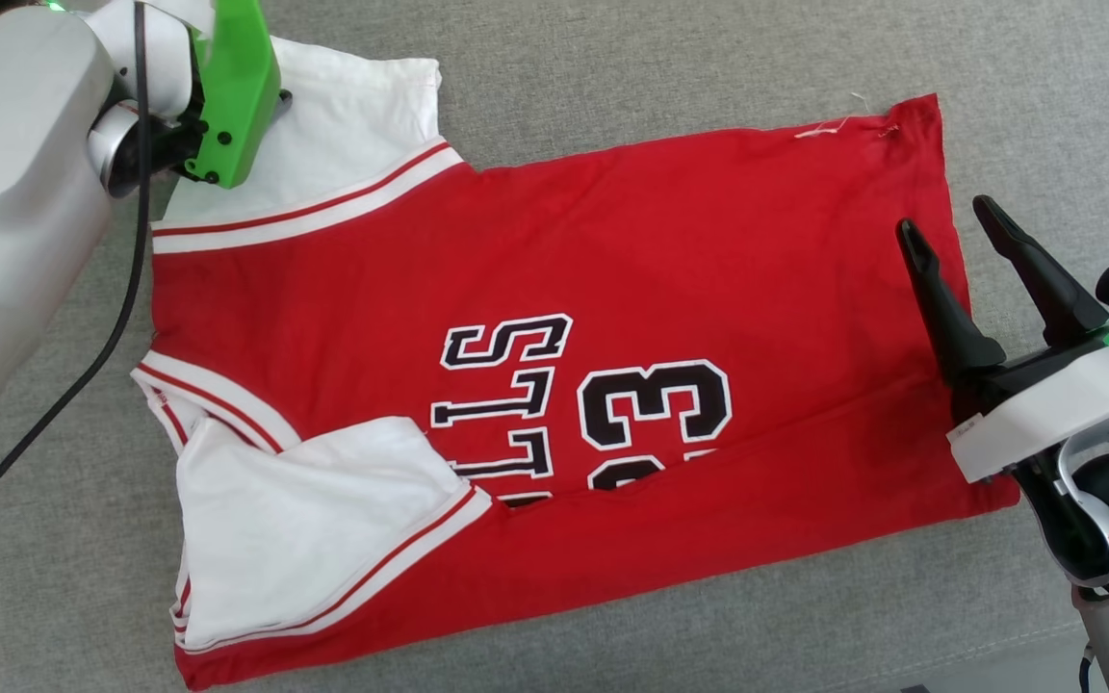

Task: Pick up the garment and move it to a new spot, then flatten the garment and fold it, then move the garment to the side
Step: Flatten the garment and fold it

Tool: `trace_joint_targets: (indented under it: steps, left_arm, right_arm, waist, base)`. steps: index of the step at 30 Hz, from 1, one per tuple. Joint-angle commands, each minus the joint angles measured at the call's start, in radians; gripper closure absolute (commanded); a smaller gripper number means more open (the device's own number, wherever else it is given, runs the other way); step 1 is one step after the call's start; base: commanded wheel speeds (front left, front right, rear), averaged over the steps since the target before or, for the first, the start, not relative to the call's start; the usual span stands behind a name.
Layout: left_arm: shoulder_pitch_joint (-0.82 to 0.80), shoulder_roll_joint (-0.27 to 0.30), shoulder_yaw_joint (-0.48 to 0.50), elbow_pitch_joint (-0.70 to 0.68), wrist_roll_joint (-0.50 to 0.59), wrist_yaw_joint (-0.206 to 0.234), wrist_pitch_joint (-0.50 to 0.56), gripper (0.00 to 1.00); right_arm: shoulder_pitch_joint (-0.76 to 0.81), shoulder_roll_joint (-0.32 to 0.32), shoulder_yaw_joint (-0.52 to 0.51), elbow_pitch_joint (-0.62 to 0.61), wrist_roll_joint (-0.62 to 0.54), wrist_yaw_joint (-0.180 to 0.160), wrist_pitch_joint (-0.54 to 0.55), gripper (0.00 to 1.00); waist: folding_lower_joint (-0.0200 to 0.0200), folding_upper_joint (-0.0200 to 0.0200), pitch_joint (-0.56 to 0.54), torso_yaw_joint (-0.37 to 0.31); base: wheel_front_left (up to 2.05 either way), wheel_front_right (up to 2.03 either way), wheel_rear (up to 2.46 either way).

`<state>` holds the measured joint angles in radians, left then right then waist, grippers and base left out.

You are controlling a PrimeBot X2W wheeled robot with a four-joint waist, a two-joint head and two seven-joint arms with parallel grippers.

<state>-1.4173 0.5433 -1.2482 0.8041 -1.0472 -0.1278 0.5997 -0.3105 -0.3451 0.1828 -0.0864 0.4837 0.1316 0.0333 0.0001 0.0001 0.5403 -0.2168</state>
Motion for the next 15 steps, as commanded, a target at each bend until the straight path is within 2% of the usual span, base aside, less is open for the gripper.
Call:
trace_joint_targets:
  steps: [1, 8, 12, 13, 14, 15]
  left_arm:
    - [0.015, 0.007, -0.012, 0.014, -0.002, -0.003, 0.009, 0.00]
    - [0.007, 0.017, -0.025, 0.035, 0.039, -0.003, -0.007, 0.00]
    - [0.023, 0.009, -0.028, 0.037, 0.038, -0.003, 0.036, 0.00]
    - [0.030, 0.008, -0.029, 0.032, 0.039, -0.003, 0.051, 0.61]
    - [0.036, 0.009, -0.030, 0.026, 0.036, -0.003, 0.060, 1.00]
    - [0.039, 0.011, -0.030, 0.023, 0.035, -0.003, 0.060, 1.00]
  right_arm:
    - [-0.018, 0.001, 0.003, 0.009, -0.058, -0.001, -0.010, 0.00]
    - [-0.028, -0.005, 0.018, 0.029, -0.043, -0.001, -0.020, 0.00]
    - [-0.034, -0.007, 0.029, 0.035, -0.036, -0.001, -0.022, 0.00]
    - [-0.034, -0.008, 0.030, 0.037, -0.035, -0.001, -0.022, 0.00]
    - [-0.034, -0.008, 0.031, 0.038, -0.033, -0.001, -0.023, 0.00]
    - [-0.036, -0.009, 0.031, 0.039, -0.031, -0.001, -0.022, 0.00]
  waist:
    - [-0.0001, -0.0001, 0.009, -0.009]
    - [-0.0001, -0.0001, 0.014, -0.010]
    - [-0.0001, -0.0001, 0.017, -0.013]
    - [-0.0001, -0.0001, 0.017, -0.013]
    - [-0.0001, -0.0001, 0.016, -0.014]
    - [-0.0001, -0.0001, 0.014, -0.014]
  base:
    - [0.00, 0.00, 0.00]
    - [0.00, 0.00, 0.00]
    - [0.00, 0.00, 0.00]
    - [0.00, 0.00, 0.00]
    - [0.00, 0.00, 0.00]
    - [0.00, 0.00, 0.00]
